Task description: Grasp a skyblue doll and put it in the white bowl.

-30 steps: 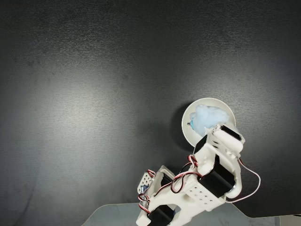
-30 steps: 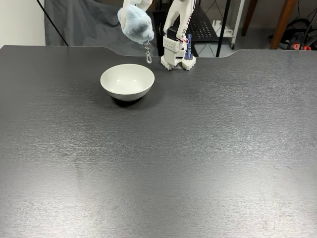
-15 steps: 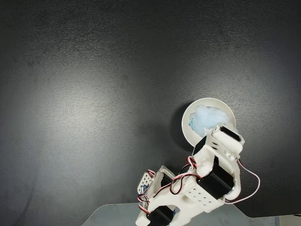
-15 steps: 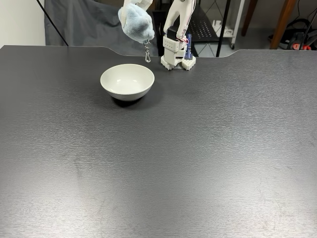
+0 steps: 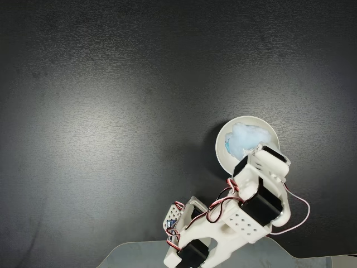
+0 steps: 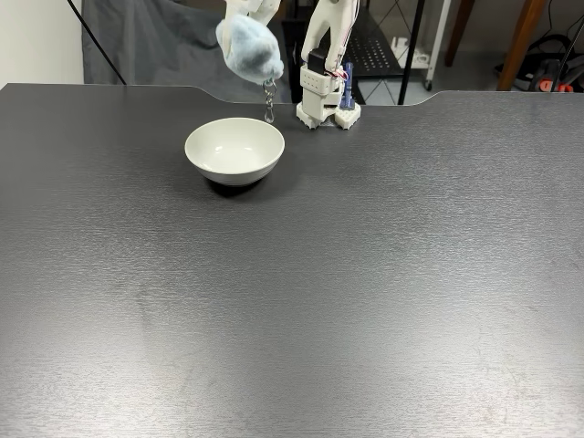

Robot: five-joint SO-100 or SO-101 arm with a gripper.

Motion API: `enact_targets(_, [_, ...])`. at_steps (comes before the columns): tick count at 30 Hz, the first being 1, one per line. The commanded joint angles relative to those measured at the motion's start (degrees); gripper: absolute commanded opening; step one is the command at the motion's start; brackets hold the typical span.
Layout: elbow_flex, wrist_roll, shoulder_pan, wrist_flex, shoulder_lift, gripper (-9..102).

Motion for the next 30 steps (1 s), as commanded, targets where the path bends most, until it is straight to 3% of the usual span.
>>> enact_targets(1, [-0.53,-0.26,0.7,2.72,0.26,2])
enact_targets(8, [0.7,0.44,0.88,2.72,-1.05,17])
enact_targets(23, [2.99,0.53,0.88,2.72,-1.14,61])
enact_targets(30, [2.29,0.53,0.26,2.72,-1.14,73])
